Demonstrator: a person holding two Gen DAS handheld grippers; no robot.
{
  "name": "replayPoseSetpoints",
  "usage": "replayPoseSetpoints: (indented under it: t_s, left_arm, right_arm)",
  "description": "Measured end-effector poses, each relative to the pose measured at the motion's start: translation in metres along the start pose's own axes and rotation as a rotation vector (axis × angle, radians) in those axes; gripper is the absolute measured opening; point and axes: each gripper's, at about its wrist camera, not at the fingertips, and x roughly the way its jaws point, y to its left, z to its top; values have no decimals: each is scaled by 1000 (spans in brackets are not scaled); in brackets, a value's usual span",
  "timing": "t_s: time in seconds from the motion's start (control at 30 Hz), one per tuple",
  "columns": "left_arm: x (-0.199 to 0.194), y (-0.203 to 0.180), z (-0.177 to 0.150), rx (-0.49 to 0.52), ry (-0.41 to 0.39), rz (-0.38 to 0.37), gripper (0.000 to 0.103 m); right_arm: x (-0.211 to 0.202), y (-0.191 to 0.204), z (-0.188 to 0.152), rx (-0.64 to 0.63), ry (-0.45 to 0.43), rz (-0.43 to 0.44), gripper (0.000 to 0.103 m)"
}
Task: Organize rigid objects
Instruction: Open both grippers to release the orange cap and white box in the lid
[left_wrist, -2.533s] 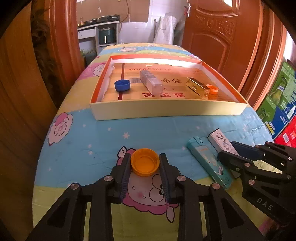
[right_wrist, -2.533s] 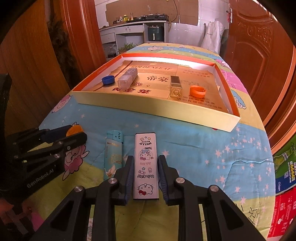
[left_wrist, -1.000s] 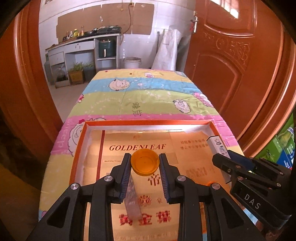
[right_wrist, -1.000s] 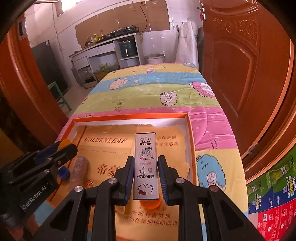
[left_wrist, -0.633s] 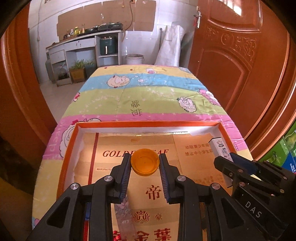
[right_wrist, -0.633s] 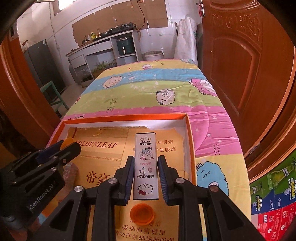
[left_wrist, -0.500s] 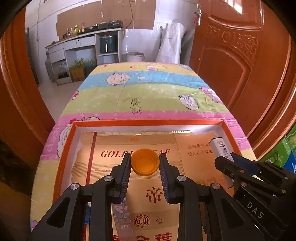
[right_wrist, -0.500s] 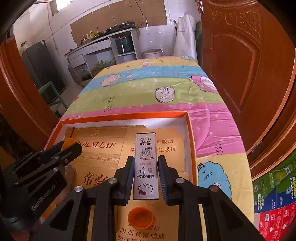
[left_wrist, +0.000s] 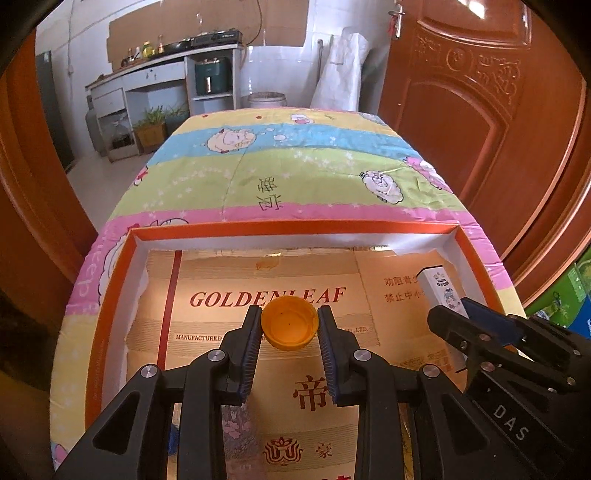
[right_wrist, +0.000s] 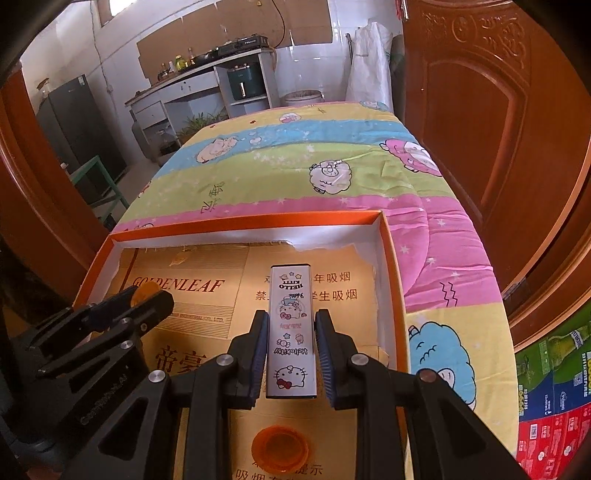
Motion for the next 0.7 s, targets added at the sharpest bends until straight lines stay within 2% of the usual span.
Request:
replayPoseSetpoints:
  t_s: [0.33,0.53,0.7]
  left_arm:
    - [3,2,1,-16,25,-20,32]
    - [4,4,1,-28,30,-25,51]
    - [0,2,2,-17,26,-25,59]
  right_arm:
    - [7,-4,-1,15,13,-13,26]
    - [2,-6,-1,27,-16,-2,27]
    - [-7,-6,1,40,-52,-8,27]
